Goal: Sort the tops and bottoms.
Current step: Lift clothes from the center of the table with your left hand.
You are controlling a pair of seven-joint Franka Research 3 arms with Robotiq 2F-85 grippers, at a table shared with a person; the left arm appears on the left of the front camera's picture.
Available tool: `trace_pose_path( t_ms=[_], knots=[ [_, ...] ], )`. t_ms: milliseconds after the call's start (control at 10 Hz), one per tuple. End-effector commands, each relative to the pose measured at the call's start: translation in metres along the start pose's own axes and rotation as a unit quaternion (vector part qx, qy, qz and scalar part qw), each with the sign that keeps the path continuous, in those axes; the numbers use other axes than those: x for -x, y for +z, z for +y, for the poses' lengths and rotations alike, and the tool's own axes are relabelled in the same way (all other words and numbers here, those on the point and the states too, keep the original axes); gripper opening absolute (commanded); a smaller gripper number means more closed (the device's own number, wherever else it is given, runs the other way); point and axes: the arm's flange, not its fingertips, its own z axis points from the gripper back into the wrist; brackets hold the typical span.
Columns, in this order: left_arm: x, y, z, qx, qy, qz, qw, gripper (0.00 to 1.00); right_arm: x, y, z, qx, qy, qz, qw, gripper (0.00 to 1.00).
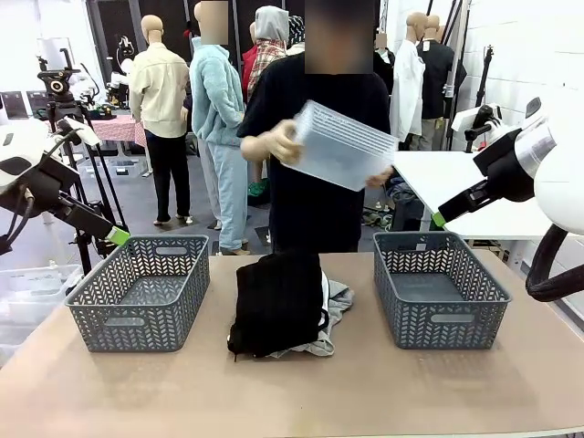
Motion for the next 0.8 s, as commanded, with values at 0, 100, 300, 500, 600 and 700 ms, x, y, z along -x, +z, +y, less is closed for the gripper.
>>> trace_pose_path(
  t_ms=[0,100,300,500,600,700],
  knots=[
    [0.0005,0.0006,0.0010,0.002,0.001,-0.002,1.000,1.00,0.0004,0.0003,-0.0006,-0.001,0.001,0.000,1.000,1.00],
    [0.0005,0.0006,0.0010,0.002,0.001,-0.002,1.000,1.00,0.0004,0.0003,-0.0006,-0.001,0.001,0.000,1.000,1.00],
    [0.0005,0.0006,0.0010,0.002,0.001,-0.002,1.000,1.00,0.0004,0.0003,-0.0006,-0.001,0.001,0.000,1.000,1.00],
    [0.0005,0.0006,0.0010,0.002,0.001,-0.002,1.000,1.00,0.0004,0.0003,-0.0006,-0.001,0.001,0.000,1.000,1.00],
    [0.0005,0.0006,0.0010,0.002,0.001,-0.002,1.000,1.00,0.0004,0.0003,-0.0006,-0.001,0.001,0.000,1.000,1.00],
    [0.0005,0.0006,0.0010,0.002,0.001,-0.002,1.000,1.00,0.0004,0.0003,-0.0006,-0.001,0.001,0.000,1.000,1.00]
  ],
)
